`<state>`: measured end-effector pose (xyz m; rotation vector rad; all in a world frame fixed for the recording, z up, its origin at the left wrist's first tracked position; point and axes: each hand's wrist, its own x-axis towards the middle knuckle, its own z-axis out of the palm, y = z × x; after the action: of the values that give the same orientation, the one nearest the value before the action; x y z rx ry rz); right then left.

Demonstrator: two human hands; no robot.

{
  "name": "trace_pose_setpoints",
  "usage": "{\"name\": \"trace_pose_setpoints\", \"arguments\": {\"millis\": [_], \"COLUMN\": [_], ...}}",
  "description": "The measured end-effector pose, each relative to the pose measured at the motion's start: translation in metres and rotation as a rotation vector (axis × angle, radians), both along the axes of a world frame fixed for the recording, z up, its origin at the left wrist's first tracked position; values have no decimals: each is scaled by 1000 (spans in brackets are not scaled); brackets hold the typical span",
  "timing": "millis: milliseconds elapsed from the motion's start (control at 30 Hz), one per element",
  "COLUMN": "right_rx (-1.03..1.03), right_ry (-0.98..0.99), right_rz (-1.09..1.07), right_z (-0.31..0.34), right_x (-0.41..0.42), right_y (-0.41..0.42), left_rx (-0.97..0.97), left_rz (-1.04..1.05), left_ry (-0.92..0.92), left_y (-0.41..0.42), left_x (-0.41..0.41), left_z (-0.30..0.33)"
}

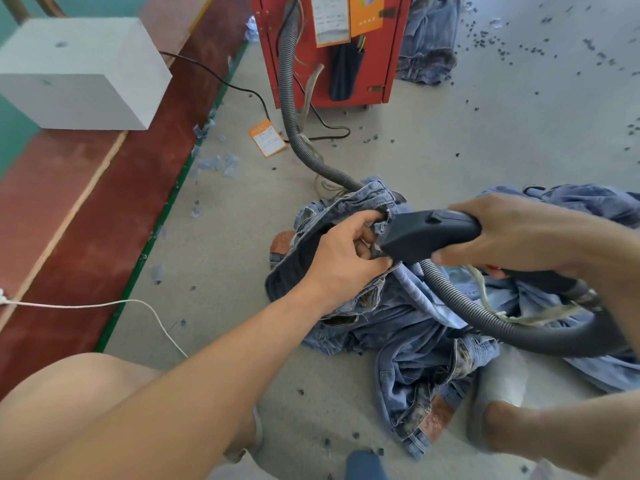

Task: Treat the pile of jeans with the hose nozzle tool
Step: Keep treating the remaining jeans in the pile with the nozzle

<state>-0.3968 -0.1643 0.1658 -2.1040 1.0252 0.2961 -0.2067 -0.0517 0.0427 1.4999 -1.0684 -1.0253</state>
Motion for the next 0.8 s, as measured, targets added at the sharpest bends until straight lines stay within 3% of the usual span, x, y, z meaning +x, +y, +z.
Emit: {"name": "trace_pose_setpoints", "arguments": {"millis": [200, 433, 633, 800], "right_rx": [-34, 40, -34, 38], "right_ry": [-157, 2, -177, -63], "right_rz": [-198, -18, -260, -197], "right_z": [-1, 1, -4, 3], "right_x": [3, -1, 4, -2], "right_y": [-7, 0, -9, -16], "left_rx": [34, 15, 56, 56], "left_rz": [3, -9, -12, -25], "left_ry": [-51, -30, -28, -17], "left_y": [0, 0, 0, 0], "left_x": [1, 2, -2, 0], "left_z": [-2, 0, -2, -1]}}
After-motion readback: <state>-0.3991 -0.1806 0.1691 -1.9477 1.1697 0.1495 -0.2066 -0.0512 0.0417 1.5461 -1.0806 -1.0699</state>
